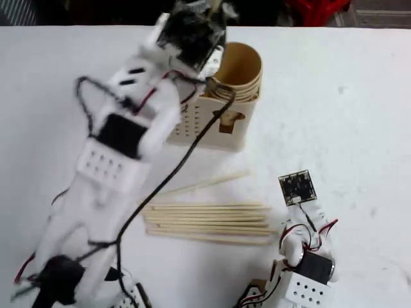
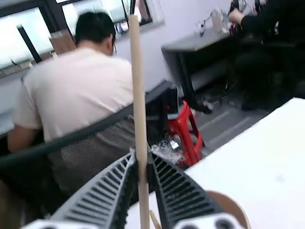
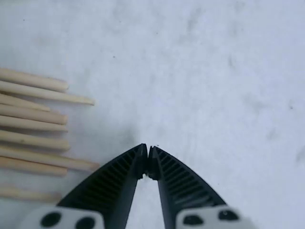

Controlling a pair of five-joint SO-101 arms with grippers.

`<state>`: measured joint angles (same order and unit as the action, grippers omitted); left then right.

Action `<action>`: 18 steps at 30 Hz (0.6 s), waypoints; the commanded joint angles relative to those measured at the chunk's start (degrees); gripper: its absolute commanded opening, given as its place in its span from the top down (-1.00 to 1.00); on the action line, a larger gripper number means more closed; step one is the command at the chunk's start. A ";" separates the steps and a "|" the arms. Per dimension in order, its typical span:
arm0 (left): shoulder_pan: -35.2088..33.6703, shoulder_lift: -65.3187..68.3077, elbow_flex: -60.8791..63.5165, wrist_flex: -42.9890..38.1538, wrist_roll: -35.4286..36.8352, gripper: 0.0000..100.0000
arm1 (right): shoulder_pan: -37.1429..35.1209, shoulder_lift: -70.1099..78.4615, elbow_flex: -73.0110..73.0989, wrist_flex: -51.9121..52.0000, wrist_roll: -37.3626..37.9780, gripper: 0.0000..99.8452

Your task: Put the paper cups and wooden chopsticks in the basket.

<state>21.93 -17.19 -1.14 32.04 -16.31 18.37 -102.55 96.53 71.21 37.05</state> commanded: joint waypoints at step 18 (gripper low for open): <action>-8.92 4.09 -2.55 7.47 15.82 0.81 | 0.31 -0.48 0.35 0.22 0.35 0.97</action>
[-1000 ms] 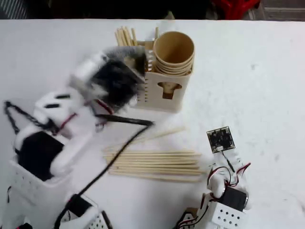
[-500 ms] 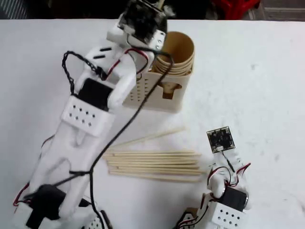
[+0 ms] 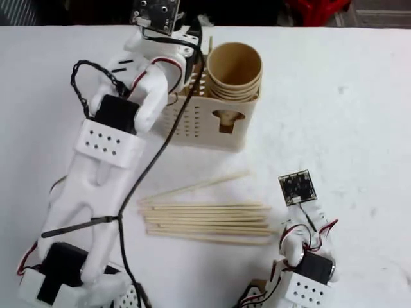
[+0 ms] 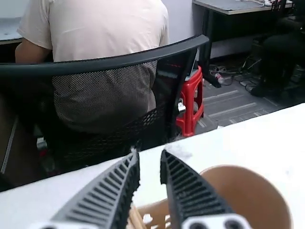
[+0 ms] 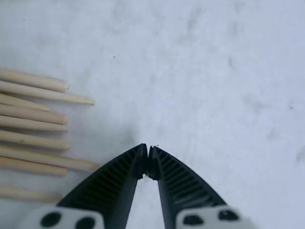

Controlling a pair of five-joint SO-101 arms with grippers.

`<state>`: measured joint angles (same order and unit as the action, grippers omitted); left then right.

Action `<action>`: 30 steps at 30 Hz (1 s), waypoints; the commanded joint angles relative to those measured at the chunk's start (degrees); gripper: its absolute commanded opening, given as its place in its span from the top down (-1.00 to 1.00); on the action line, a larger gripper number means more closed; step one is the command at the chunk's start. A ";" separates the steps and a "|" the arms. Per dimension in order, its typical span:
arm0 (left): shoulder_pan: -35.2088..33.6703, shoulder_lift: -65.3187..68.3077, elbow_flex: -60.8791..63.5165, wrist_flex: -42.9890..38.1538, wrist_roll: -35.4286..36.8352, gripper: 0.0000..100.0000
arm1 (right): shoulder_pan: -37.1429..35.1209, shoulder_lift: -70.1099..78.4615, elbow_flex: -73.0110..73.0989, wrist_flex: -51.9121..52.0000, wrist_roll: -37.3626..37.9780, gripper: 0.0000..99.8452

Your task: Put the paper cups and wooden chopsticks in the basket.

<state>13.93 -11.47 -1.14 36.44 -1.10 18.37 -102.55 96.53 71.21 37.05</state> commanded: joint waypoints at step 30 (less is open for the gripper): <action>18.59 -12.26 42.64 32.18 -36.57 0.72 | 0.31 -0.48 0.35 0.22 0.35 0.97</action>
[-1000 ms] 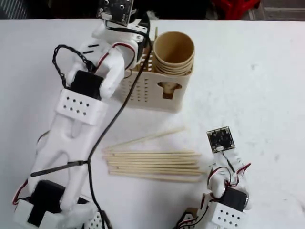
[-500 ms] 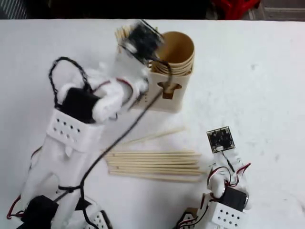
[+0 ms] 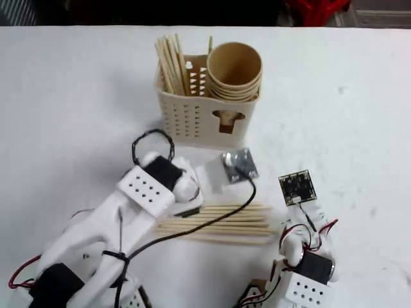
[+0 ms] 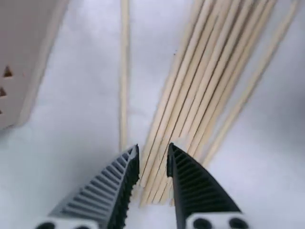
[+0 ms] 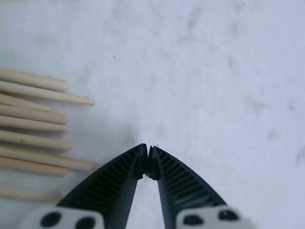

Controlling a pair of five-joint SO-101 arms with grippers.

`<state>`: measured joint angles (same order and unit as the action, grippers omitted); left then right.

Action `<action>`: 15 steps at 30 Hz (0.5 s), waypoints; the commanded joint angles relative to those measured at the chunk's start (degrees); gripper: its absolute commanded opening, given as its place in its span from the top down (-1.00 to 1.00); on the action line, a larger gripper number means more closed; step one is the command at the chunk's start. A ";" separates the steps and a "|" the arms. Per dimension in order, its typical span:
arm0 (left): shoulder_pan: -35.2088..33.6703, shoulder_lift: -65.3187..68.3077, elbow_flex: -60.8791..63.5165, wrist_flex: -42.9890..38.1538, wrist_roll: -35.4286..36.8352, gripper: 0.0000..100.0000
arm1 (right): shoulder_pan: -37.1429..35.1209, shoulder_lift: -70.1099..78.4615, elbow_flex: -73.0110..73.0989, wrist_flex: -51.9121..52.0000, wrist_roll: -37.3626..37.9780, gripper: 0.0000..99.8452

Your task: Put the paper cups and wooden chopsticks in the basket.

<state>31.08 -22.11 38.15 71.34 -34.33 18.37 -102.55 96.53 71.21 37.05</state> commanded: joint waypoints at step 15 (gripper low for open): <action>15.87 -1.36 8.09 9.93 -6.15 0.79 | 0.31 -0.48 0.35 0.22 0.35 0.97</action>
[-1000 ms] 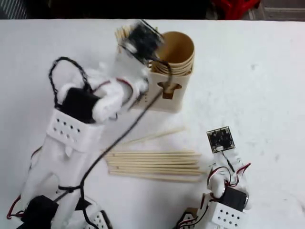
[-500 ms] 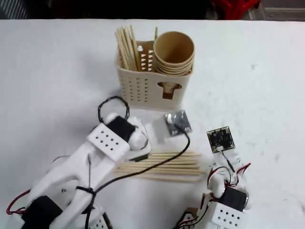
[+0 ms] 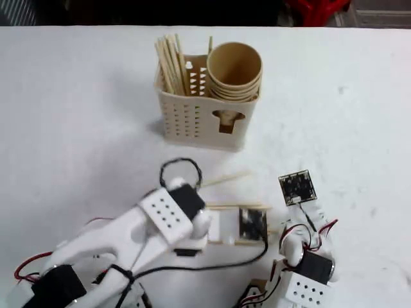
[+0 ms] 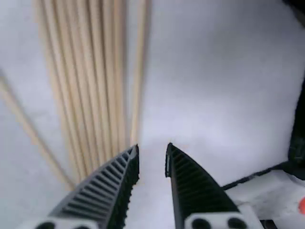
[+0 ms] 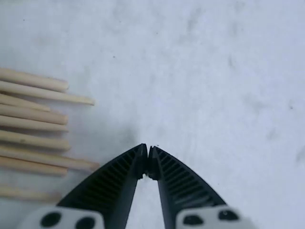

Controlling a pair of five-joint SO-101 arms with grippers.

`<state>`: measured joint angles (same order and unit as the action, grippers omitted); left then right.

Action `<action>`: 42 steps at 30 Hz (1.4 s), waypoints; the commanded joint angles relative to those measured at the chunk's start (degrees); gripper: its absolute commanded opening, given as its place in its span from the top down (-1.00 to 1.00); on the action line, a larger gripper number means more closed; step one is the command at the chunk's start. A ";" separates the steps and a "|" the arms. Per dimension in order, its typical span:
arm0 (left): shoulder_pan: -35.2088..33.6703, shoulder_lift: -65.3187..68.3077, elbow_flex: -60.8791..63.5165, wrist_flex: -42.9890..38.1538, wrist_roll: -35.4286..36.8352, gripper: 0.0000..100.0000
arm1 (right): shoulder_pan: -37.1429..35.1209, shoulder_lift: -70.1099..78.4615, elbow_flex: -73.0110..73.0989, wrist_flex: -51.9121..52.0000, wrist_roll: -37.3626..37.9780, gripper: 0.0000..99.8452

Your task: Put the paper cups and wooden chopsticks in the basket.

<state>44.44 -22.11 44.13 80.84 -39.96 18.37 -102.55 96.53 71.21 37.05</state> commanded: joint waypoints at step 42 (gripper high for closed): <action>-2.86 14.99 0.09 -7.82 0.53 0.80 | 0.31 -0.48 0.35 0.22 0.35 0.97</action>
<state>37.85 -7.16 43.34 72.40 -39.43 18.37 -102.55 96.53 71.21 37.05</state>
